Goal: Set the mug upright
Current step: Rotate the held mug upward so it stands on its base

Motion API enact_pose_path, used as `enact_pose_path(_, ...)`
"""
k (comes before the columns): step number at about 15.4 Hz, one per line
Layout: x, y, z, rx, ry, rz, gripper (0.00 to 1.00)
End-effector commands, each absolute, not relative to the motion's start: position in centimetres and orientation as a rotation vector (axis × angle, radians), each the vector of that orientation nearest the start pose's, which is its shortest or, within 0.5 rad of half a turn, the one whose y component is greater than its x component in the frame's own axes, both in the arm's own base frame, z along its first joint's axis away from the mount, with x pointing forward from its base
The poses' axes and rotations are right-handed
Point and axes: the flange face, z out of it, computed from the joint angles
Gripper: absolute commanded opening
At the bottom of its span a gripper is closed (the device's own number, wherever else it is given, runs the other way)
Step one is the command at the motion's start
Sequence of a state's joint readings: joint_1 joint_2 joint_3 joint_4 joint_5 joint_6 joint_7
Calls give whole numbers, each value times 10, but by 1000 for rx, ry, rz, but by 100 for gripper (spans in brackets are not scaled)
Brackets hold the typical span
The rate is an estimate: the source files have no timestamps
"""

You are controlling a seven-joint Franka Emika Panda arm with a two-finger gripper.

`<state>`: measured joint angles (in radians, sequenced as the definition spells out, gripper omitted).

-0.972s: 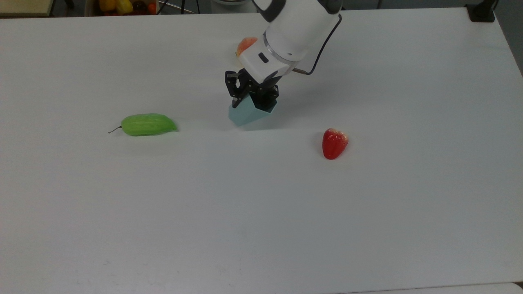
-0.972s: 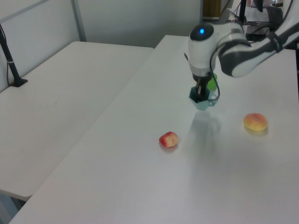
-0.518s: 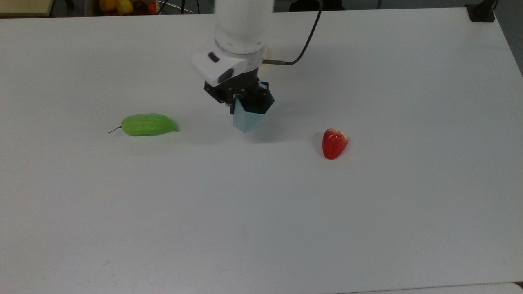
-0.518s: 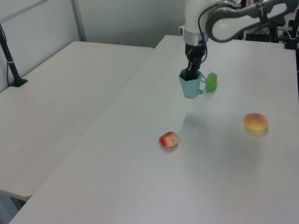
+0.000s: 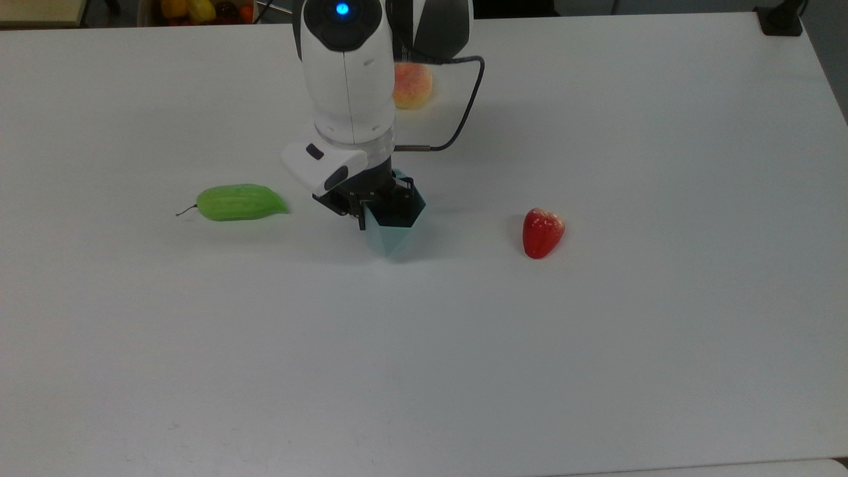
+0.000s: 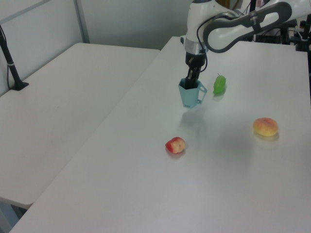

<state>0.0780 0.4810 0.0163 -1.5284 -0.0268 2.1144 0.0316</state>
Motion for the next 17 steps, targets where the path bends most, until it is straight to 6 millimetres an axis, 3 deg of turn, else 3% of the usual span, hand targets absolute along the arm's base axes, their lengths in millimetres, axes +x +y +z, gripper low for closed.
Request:
enact_pose_path(1, 707, 61, 377, -3088, -207, -209, 0)
enact_pose_path(5, 707, 61, 363, -3068, -284, -201, 0)
enact_pose_path(7, 706, 61, 360, -3069, -320, -193, 23)
enact_pose_path(9, 706, 61, 358, -3072, -346, -188, 61)
enact_pose_path(11, 705, 63, 359, -3076, -354, -188, 80)
enact_pose_path(14, 705, 68, 376, -3071, -348, -218, 92)
enact_pose_path(17, 699, 69, 418, -3061, -326, -293, 100)
